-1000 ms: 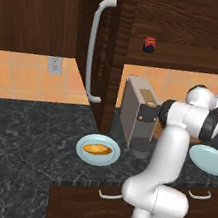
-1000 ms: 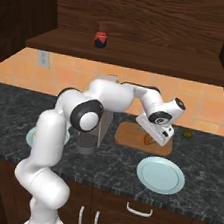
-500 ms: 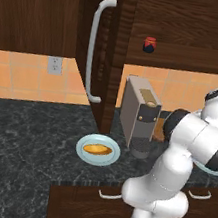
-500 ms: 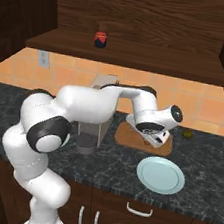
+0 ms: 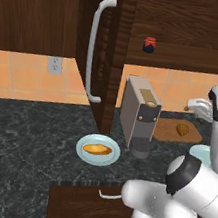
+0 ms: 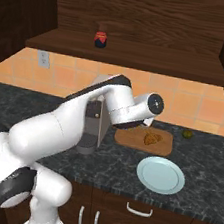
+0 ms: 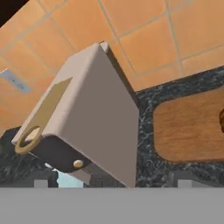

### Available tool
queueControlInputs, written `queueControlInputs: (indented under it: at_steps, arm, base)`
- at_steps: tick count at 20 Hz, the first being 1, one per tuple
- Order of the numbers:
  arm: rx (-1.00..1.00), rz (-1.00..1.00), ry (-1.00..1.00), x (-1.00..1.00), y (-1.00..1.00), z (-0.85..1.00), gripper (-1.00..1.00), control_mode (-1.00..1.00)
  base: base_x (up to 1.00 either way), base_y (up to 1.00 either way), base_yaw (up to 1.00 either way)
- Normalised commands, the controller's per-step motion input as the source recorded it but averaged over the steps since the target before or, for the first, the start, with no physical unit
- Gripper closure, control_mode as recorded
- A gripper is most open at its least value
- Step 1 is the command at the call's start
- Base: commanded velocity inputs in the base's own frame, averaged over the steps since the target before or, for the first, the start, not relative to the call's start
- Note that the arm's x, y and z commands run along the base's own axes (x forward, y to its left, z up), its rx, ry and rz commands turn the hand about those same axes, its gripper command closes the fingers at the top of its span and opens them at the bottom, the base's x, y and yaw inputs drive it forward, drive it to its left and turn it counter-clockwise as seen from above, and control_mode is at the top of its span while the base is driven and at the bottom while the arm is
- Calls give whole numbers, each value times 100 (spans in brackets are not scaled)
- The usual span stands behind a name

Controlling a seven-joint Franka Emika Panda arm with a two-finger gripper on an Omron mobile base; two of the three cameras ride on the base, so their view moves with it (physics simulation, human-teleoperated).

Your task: From the different types of pastries on the counter, select a croissant and place it on the cutting board. Then retrieve a jar of jam from the cabinet and place it alongside the croissant on the cutting board.

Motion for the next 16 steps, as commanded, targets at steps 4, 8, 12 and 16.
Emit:
queueControlInputs:
  at_steps: [4,8,12,16]
  arm:
    - [-8,0,-32,-30,72,100,-100,-100]
    - [-11,0,-29,-18,70,100,-100,-100]
    - [-17,0,-25,-9,64,100,-100,-100]
    - [-15,-1,-17,-2,57,99,-100,-100]
  base:
    - [0,0,0]
    - [0,0,0]
    - [0,0,0]
    - [0,0,0]
